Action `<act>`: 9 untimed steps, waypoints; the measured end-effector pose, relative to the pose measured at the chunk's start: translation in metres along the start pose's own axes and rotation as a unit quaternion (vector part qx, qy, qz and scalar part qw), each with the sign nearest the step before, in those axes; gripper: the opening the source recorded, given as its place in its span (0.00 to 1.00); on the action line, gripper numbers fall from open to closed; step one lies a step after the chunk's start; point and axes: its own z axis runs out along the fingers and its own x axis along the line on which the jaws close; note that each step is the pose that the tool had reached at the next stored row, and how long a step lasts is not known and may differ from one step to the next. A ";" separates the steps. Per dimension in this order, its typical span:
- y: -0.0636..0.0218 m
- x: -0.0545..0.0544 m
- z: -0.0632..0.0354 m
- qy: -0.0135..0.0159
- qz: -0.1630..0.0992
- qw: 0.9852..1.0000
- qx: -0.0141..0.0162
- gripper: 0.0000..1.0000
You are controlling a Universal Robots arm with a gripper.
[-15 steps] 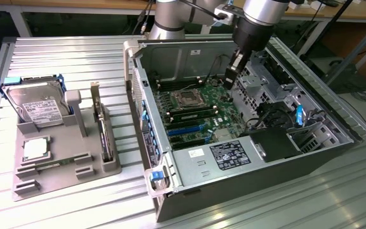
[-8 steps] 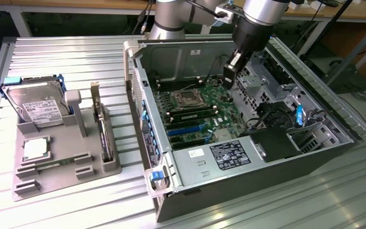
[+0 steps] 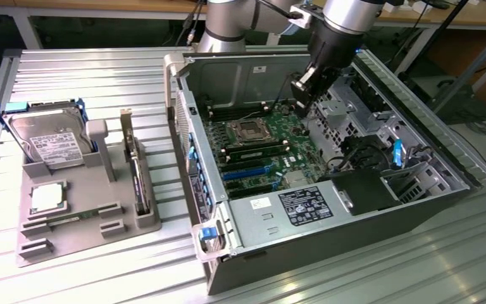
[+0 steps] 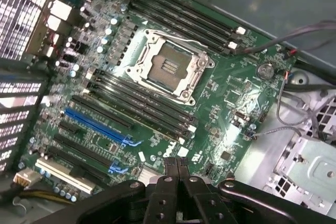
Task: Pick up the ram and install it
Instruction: 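Press down the ram until it locks into place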
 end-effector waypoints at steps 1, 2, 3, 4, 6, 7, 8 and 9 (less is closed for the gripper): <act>0.0000 0.000 0.0000 0.000 0.013 1.000 -0.001 0.11; 0.0000 0.000 0.0000 0.000 0.024 1.000 -0.001 0.11; 0.0000 0.000 0.0000 0.000 0.037 0.999 -0.002 0.11; 0.0000 0.000 0.0000 0.000 0.050 0.999 -0.003 0.11; 0.0000 0.000 0.0000 0.000 0.063 0.998 -0.003 0.11; 0.0000 0.000 0.0000 0.000 0.070 0.998 -0.004 0.11; 0.0000 0.000 0.0000 0.000 0.077 0.997 -0.004 0.11; 0.0000 0.000 0.0000 0.000 0.083 0.997 -0.004 0.11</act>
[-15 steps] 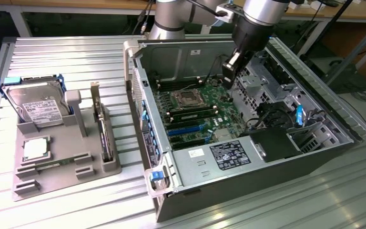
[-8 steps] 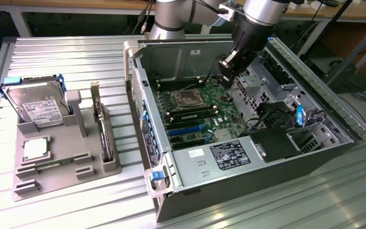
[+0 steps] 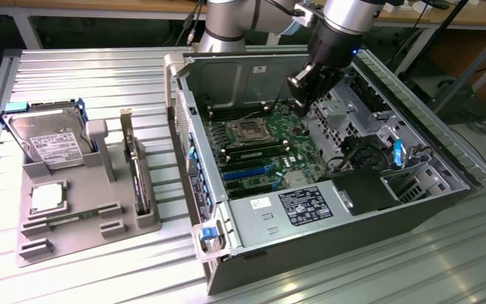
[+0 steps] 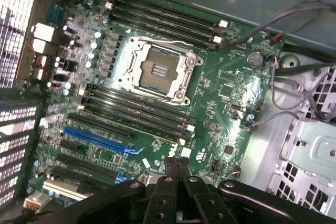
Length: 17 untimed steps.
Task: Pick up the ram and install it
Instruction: 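Press down the ram until it locks into place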
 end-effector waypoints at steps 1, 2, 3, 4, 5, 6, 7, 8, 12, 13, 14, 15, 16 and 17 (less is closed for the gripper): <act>0.0000 0.000 0.0000 0.000 0.007 1.000 0.000 0.11; 0.0000 0.000 0.0000 0.000 0.013 1.000 -0.001 0.11; 0.0000 0.000 0.0000 0.000 0.020 1.000 -0.001 0.11; 0.0000 0.000 0.0000 0.000 0.030 1.000 -0.002 0.11; 0.0000 0.000 0.0000 0.000 0.037 0.999 -0.002 0.11; 0.0000 0.000 0.0000 0.000 0.043 0.999 -0.002 0.11; 0.0000 0.000 0.0000 0.000 0.051 0.999 -0.003 0.11; 0.0000 0.000 0.0000 0.000 0.057 0.998 -0.003 0.11; 0.0000 0.000 0.0000 0.000 0.087 0.996 -0.004 0.11; 0.0000 0.000 0.0000 0.000 0.093 0.996 -0.005 0.11; 0.0000 0.000 0.0000 0.000 0.101 0.995 -0.005 0.11; 0.0000 0.000 0.0000 0.000 0.108 0.994 -0.005 0.11; 0.0000 0.000 0.0000 0.000 0.118 0.993 -0.006 0.11; 0.0001 0.000 0.0000 0.000 0.124 0.992 -0.006 0.11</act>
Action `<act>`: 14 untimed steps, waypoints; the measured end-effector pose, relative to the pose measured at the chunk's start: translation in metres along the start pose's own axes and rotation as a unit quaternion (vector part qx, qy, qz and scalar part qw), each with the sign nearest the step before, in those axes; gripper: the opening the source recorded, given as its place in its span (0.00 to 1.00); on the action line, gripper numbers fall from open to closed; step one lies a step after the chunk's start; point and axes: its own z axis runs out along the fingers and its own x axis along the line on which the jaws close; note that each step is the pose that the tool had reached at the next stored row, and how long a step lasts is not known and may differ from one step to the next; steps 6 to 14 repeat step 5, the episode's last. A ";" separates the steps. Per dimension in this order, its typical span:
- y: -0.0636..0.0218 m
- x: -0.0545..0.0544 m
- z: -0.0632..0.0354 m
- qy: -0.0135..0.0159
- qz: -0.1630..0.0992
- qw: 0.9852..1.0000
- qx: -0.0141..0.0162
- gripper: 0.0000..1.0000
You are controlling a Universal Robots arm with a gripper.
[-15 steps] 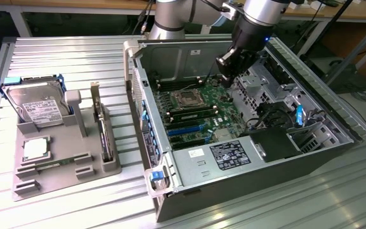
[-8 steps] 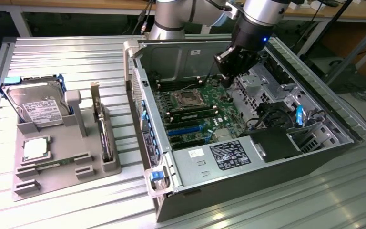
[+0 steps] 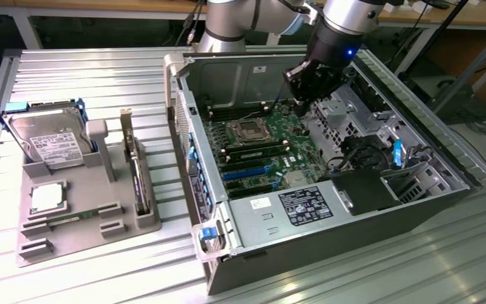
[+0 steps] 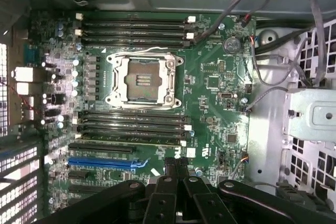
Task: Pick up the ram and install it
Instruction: 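Press down the ram until it locks into place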
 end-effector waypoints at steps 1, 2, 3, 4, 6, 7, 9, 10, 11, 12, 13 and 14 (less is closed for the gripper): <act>0.0000 0.000 0.0000 0.000 0.000 1.000 0.000 0.11; 0.0000 0.000 0.0000 0.000 0.000 1.000 0.000 0.11; 0.0000 0.000 0.0000 0.000 0.000 1.000 0.000 0.11; 0.0000 0.000 0.0000 0.000 0.000 1.000 0.000 0.11; 0.0000 0.000 0.0000 0.000 0.000 1.000 0.000 0.11; 0.0000 0.000 0.0000 0.000 0.000 1.000 0.000 0.11; 0.0000 0.000 0.0000 0.000 0.000 1.000 0.000 0.11; 0.0000 0.000 0.0000 0.000 0.000 1.000 0.000 0.11; 0.0000 0.000 0.0000 0.000 0.000 1.000 0.000 0.11; 0.0000 0.000 0.0000 0.000 0.000 1.000 0.000 0.11; 0.0000 0.000 0.0000 0.000 0.000 1.000 0.000 0.11; 0.0000 0.000 0.0000 0.000 0.000 1.000 0.000 0.11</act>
